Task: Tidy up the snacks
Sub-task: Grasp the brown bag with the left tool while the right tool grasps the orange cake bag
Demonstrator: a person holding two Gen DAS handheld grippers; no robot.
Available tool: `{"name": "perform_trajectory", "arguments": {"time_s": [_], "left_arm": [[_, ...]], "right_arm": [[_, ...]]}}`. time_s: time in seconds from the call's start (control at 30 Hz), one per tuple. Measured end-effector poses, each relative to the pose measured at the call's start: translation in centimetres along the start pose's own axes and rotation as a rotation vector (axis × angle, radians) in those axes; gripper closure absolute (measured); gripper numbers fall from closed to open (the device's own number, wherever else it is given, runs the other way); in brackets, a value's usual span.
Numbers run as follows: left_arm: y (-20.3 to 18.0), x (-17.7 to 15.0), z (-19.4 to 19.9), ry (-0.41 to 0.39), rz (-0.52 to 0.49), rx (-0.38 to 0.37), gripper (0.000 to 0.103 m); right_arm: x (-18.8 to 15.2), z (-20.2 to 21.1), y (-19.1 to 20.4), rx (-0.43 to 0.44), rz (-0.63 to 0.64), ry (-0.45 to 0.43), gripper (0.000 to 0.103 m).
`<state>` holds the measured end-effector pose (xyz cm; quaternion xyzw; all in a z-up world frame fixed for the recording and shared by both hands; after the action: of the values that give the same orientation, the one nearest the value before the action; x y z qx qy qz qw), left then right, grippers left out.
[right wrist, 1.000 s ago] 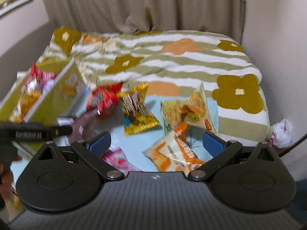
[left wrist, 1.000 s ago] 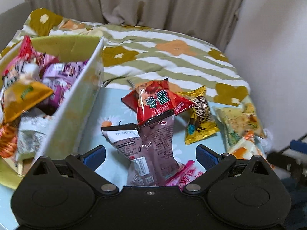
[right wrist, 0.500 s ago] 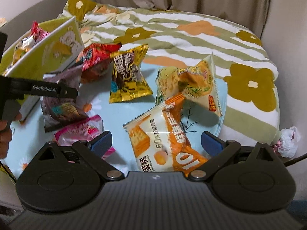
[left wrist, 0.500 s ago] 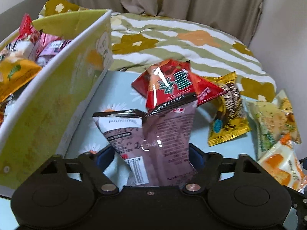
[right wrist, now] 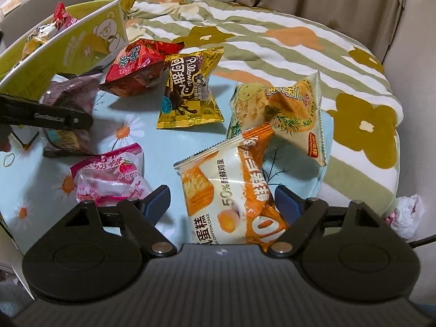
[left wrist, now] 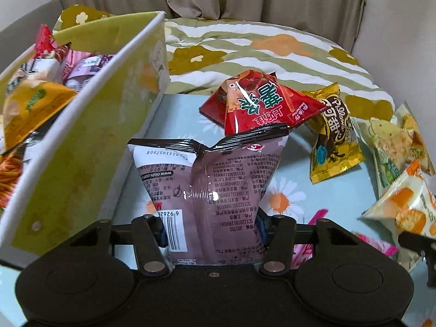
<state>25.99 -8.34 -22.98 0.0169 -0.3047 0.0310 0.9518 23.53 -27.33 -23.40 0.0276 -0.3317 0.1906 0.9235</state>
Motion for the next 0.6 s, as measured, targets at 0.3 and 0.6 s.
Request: {"name": "perform_trajectory", "arguments": {"time_s": [0.3,0.6], "left_arm": [[0.4,-1.4,1.1,0.003,-0.029,0.013,0.044],[0.4,-2.2,1.6,0.002,-0.044,0.011,0.044]], "right_arm": [[-0.2,-1.8,0.4,-0.021,0.064,0.015,0.009],[-0.8,-1.7,0.9,-0.033,0.083,-0.012,0.024]]}}
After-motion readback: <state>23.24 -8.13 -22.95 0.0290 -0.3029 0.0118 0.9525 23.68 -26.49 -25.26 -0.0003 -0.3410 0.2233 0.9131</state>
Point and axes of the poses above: each gripper's, at about its wrist camera, not at the fingertips, and z roughly against the way its jaws point, y to its left, x to its top, the point moved 7 cm from there along -z, roughly the way its jaws point, and after that the axes turned 1 degree about -y, right-handed, at the moved point
